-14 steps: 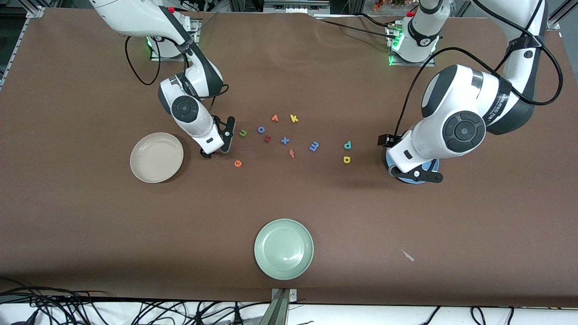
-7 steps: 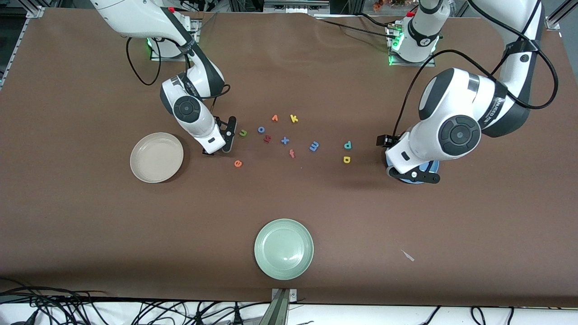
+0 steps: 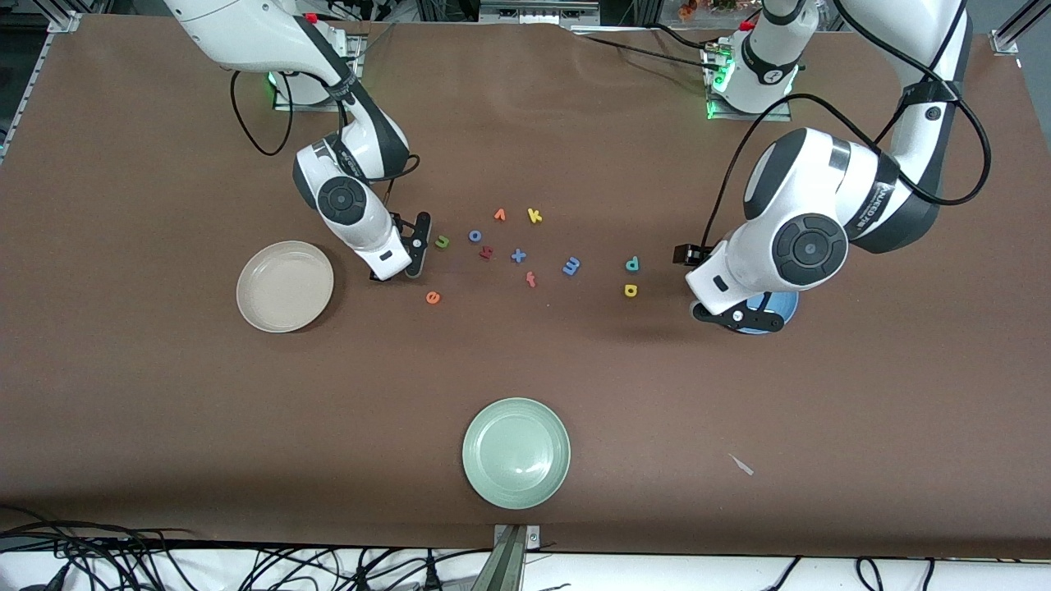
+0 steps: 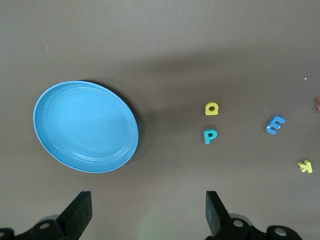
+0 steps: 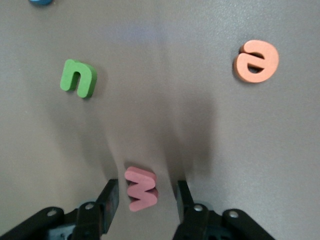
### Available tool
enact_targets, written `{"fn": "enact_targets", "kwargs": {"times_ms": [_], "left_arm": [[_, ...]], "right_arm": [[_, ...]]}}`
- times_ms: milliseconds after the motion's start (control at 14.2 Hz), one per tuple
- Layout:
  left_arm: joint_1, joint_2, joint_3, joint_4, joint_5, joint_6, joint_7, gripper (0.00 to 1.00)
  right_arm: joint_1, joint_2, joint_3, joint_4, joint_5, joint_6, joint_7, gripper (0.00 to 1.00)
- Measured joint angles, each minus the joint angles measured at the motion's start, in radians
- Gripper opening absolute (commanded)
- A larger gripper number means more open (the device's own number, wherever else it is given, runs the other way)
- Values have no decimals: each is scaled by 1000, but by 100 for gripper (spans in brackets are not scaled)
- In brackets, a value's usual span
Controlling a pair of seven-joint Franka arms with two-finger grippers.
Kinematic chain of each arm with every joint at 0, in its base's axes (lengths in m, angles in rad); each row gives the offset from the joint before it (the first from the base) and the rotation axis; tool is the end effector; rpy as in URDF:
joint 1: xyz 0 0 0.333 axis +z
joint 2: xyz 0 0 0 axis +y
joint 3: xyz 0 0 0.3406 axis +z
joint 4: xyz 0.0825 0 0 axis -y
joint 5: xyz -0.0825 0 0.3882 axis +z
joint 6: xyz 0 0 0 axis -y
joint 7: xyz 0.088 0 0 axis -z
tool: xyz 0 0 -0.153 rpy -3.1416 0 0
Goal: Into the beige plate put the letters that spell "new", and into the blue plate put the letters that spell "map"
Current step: 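Carry the pink M to the beige plate and open the right gripper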
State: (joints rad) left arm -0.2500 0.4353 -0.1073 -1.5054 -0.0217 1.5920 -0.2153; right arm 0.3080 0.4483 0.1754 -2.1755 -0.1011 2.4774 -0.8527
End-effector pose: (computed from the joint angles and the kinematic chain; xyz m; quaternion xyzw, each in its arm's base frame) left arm 0.6018 -0.2195 0.3713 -0.9822 0.0668 0.1747 0.0163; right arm 0.4877 0.2584 0.1472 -0.7603 -0.6458 0.0653 0.0224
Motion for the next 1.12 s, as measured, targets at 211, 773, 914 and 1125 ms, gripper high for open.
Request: {"fn": "enact_targets", "kwargs": {"times_ms": [211, 773, 914, 1125], "left_arm": [[2, 0, 1, 0, 0, 0, -1, 100], [2, 0, 2, 0, 0, 0, -1, 100], [2, 0, 2, 0, 0, 0, -1, 100], [2, 0, 2, 1, 0, 0, -1, 100]], "right_arm": [[1, 0, 0, 0, -2, 6, 0, 27], [5, -2, 1, 1, -3, 5, -1, 0], [5, -3, 1, 8, -3, 4, -1, 0], [4, -23, -14, 79, -3, -142, -1, 0]]}}
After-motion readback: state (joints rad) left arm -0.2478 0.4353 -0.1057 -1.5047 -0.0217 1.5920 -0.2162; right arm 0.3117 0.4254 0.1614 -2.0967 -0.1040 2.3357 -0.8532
